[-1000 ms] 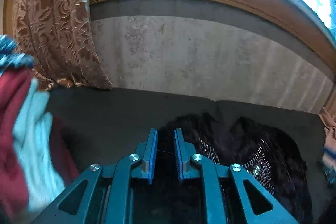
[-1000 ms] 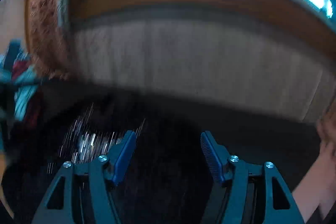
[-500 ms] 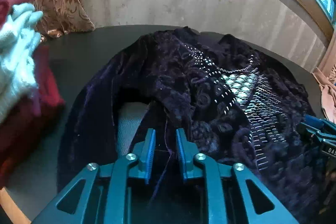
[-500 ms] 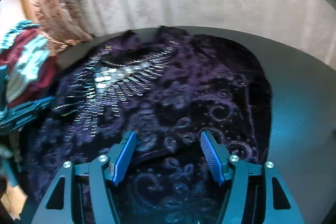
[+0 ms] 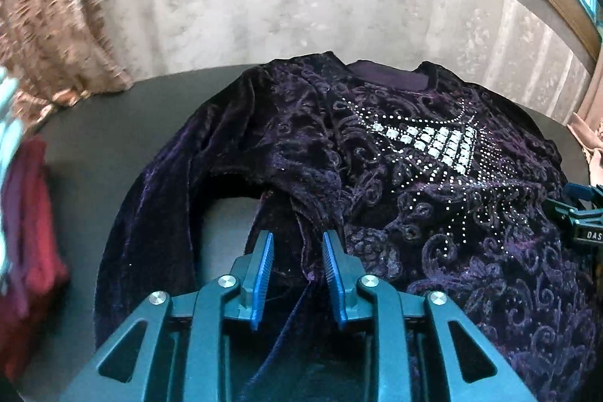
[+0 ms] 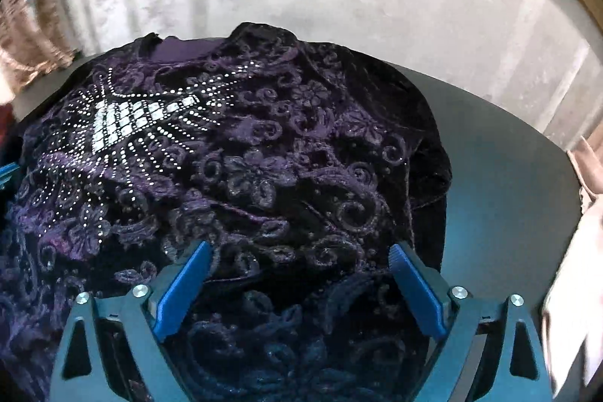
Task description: Fold clothes
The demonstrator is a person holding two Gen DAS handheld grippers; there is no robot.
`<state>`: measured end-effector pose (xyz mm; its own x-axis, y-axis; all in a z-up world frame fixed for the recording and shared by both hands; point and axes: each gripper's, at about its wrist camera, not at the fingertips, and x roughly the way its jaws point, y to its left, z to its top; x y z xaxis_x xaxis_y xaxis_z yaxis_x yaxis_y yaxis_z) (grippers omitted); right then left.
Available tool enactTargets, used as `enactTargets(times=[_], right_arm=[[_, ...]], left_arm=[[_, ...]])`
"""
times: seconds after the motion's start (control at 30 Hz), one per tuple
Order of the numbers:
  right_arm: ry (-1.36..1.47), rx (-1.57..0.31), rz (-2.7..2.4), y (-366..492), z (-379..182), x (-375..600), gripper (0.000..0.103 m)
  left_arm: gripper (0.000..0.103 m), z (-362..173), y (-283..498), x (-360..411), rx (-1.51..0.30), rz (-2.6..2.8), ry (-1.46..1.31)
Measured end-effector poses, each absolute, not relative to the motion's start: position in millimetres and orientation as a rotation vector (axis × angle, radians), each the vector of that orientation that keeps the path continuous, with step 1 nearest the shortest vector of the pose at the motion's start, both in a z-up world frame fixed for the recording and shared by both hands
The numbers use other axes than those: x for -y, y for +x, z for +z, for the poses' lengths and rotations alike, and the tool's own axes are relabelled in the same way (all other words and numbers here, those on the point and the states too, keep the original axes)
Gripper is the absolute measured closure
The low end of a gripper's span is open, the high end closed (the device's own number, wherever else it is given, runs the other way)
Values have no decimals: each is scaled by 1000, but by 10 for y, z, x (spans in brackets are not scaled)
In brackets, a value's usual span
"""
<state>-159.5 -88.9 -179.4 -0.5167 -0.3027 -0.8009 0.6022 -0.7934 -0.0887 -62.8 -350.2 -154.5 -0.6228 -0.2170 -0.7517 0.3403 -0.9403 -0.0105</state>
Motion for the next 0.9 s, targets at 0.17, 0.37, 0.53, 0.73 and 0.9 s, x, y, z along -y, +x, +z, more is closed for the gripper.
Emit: enactTargets(times=[0.17, 0.37, 0.53, 0.73, 0.9], right_arm=[[1136, -417, -2273, -1678, -1780, 889, 6], [1020, -360, -2205, -1199, -1481, 738, 7], [934, -307, -2068, -475, -1314, 457, 7], [897, -331, -2036, 65, -1434, 500, 6], [901, -374, -2085, -20, -1554, 741, 6]], left_arm=[[74, -1505, -723, 3632, -315, -2601, 1197], [75, -1299, -55, 3903, -591, -2632, 1102], [75, -1164, 837, 4016, -625, -2631, 1059], [77, -1161, 1741, 3802, -588, -2599, 1101], [77, -1290, 1900, 3594, -676, -2640, 1158]])
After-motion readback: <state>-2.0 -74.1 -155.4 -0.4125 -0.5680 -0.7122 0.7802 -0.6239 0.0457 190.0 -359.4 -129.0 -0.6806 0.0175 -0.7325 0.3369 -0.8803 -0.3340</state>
